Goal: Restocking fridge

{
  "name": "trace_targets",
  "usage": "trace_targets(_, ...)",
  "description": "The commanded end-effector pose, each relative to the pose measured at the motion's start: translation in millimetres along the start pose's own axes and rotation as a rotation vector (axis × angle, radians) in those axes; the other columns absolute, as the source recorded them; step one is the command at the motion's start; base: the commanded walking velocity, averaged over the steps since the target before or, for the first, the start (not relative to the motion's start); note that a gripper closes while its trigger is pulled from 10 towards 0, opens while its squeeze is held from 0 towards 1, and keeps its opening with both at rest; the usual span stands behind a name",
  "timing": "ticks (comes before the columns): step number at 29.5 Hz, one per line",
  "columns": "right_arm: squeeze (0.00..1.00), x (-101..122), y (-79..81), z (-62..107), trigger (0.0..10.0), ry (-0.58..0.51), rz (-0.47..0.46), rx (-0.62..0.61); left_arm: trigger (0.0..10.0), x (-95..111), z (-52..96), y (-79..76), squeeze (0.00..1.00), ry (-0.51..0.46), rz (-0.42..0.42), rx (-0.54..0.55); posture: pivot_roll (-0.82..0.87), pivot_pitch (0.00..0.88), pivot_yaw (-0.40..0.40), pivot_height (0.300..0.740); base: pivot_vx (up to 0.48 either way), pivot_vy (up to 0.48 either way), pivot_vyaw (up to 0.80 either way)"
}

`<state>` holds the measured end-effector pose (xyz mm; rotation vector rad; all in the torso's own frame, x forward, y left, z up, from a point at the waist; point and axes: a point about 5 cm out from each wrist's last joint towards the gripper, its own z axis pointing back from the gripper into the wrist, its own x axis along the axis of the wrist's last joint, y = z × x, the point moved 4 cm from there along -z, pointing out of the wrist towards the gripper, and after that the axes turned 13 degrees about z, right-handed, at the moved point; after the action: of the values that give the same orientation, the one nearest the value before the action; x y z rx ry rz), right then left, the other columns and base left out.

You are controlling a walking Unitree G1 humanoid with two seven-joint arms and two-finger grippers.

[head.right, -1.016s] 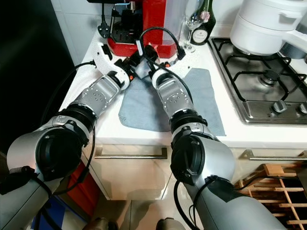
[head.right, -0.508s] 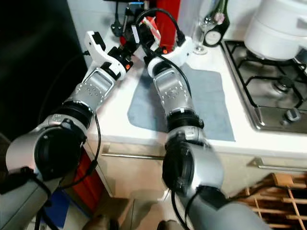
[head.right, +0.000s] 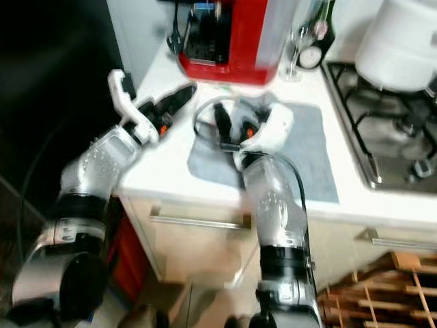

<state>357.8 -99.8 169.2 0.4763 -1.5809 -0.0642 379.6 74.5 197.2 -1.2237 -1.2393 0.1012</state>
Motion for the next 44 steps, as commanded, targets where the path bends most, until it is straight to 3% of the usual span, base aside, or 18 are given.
trace_targets(1,0.00,13,9.4,1.6,10.0,-0.033,0.037,0.026,10.0,4,-4.5,-20.2,0.00,0.005,-0.036,-0.048,-0.08,0.000,-0.013,0.740,0.000,0.000,0.00)
trace_targets(9,0.00,22,3.3,22.7,10.0,-0.056,0.145,-0.002,10.0,12,23.7,-37.6,0.00,-0.010,-0.106,-0.005,-0.08,0.000,-0.009,0.740,0.000,0.000,0.00)
trace_targets(12,0.00,33,3.3,22.2,10.0,-0.106,0.187,-0.003,10.0,18,28.8,-35.7,0.00,-0.031,-0.135,0.027,-0.07,0.000,-0.006,0.740,0.000,0.000,0.00)
trace_targets(13,0.00,45,5.9,13.6,10.0,-0.157,0.230,0.002,10.0,26,27.7,-26.4,0.00,-0.055,-0.179,0.067,-0.07,0.000,-0.003,0.740,0.000,0.000,0.00)
trace_targets(18,0.00,54,11.0,-5.5,10.0,-0.202,0.285,0.007,10.0,38,24.8,-12.4,0.00,-0.077,-0.263,0.129,-0.07,0.000,0.007,0.740,0.000,0.000,0.00)
trace_targets(19,0.00,59,15.0,-20.5,10.0,-0.218,0.321,0.000,10.0,41,26.4,-5.3,0.00,-0.078,-0.325,0.174,-0.06,0.000,0.005,0.740,0.000,0.000,0.00)
trace_targets(25,0.00,67,24.8,-53.0,10.0,-0.235,0.359,0.016,10.0,28,36.5,6.1,0.00,-0.032,-0.450,0.246,-0.03,0.000,-0.013,0.740,0.000,0.000,0.00)
trace_targets(31,0.00,52,15.9,-76.9,10.0,-0.118,0.261,-0.020,10.0,22,48.7,14.5,0.00,-0.024,-0.438,0.286,0.00,0.000,-0.030,0.740,0.000,0.000,0.00)
trace_targets(33,0.00,40,15.4,-83.6,10.0,-0.045,0.103,-0.015,10.0,23,55.9,19.0,0.00,-0.019,-0.448,0.313,0.02,0.000,-0.033,0.740,0.000,0.000,0.00)
trace_targets(36,0.00,33,21.4,-88.7,10.0,-0.009,-0.014,0.022,10.0,31,67.4,26.7,0.00,-0.027,-0.481,0.369,0.02,0.000,-0.030,0.740,0.000,0.000,0.00)
trace_targets(39,0.00,35,31.8,-91.6,10.0,-0.015,-0.047,0.074,10.0,44,87.7,34.5,0.00,-0.073,-0.556,0.451,0.01,0.000,-0.021,0.740,0.000,0.000,0.00)
trace_targets(41,0.00,36,38.7,-91.3,10.0,-0.018,-0.066,0.108,10.0,41,99.0,35.6,0.00,-0.079,-0.558,0.477,0.02,0.000,-0.024,0.740,0.000,0.000,0.00)
trace_targets(44,0.00,35,42.2,-90.7,10.0,-0.014,-0.076,0.127,10.0,35,104.0,35.8,0.00,-0.072,-0.544,0.487,0.02,0.000,-0.027,0.740,0.000,0.000,0.00)
